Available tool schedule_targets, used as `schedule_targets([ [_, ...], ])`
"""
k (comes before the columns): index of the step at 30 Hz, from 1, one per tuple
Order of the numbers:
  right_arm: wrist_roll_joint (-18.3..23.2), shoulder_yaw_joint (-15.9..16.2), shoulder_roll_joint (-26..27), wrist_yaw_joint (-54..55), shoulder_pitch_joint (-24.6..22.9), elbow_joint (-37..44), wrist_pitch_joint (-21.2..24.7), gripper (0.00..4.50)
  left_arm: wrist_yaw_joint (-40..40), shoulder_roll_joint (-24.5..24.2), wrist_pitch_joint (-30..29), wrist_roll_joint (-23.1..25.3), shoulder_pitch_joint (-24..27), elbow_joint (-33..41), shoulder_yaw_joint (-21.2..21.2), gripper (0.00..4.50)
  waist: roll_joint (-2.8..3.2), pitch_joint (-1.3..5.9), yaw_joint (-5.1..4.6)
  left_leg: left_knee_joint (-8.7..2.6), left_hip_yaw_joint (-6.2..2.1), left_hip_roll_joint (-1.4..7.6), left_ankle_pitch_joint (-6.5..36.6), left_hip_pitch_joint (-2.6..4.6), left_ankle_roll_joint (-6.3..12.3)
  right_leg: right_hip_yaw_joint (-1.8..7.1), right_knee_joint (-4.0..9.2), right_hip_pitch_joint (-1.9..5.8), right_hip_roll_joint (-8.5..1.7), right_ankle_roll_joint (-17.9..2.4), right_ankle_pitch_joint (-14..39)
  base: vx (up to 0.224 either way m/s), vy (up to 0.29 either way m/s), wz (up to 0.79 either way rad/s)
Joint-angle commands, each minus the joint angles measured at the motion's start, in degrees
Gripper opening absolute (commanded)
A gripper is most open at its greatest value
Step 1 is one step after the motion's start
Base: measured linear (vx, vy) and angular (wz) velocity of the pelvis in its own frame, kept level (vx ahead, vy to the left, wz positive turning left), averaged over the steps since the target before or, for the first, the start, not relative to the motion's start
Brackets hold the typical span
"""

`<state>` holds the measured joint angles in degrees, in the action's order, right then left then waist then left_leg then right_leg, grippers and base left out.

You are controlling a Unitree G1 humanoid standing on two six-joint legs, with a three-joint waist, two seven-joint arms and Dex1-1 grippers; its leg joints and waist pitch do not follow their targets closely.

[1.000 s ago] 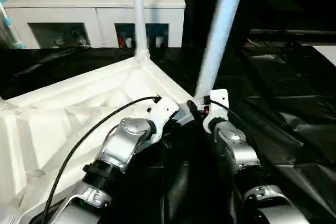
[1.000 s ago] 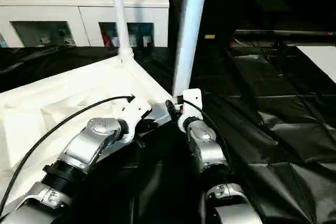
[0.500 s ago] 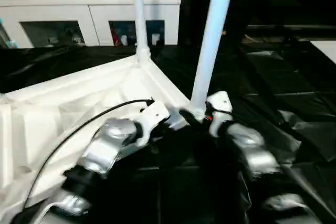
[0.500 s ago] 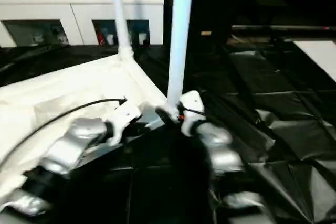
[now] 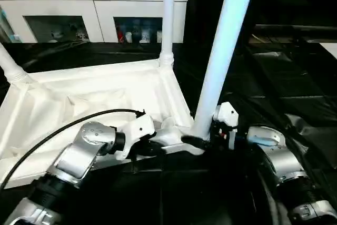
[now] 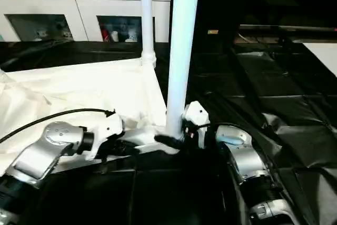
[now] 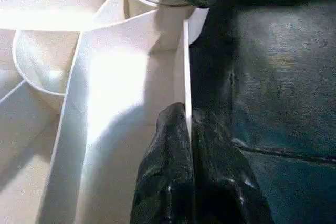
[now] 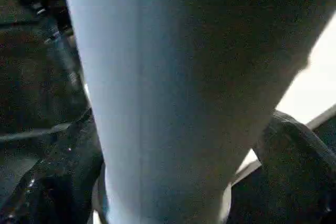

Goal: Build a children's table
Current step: Rotate leg to tighten

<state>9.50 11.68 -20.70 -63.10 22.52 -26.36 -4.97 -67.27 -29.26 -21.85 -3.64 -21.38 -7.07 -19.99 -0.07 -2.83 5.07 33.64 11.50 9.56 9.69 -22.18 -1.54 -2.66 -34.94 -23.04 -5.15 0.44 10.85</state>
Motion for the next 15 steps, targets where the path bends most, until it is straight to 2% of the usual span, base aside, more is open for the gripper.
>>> schedule_targets([
  [1, -0.06, -0.26, -1.07, -0.39, 0.37, 0.43, 0.96, 4.20, -3.45, -0.31, -0.19, -1.12, 0.32, 1.53, -1.69, 0.00, -0.25, 3.23, -0.04, -4.59, -1.79, 3.73, 18.03, 1.52, 1.08, 2.45, 4.41, 1.89, -3.38, -13.03, 14.75, 0.000, 0.000, 0.00],
  [4, 0.32, -0.67, -0.72, -1.38, 0.93, -0.52, 1.99, 3.95, -3.21, -0.48, -0.17, -1.18, 0.06, 1.10, -1.45, 0.00, -0.45, 3.26, 0.04, -4.45, -1.73, 3.68, 16.55, 1.40, 1.54, 2.47, 4.29, 2.01, -3.40, -13.25, 13.67, 0.000, 0.000, 0.00],
  [15, 0.68, -0.16, -1.09, -3.39, 0.82, -0.87, 3.21, 3.05, -3.31, -0.86, -0.46, -1.34, 0.02, 1.22, -1.80, 0.00, -0.34, 3.38, 0.05, -4.23, -1.69, 3.67, 14.86, 1.36, 2.15, 2.34, 4.01, 2.17, -3.37, -14.11, 11.41, 0.000, 0.000, 0.00],
])
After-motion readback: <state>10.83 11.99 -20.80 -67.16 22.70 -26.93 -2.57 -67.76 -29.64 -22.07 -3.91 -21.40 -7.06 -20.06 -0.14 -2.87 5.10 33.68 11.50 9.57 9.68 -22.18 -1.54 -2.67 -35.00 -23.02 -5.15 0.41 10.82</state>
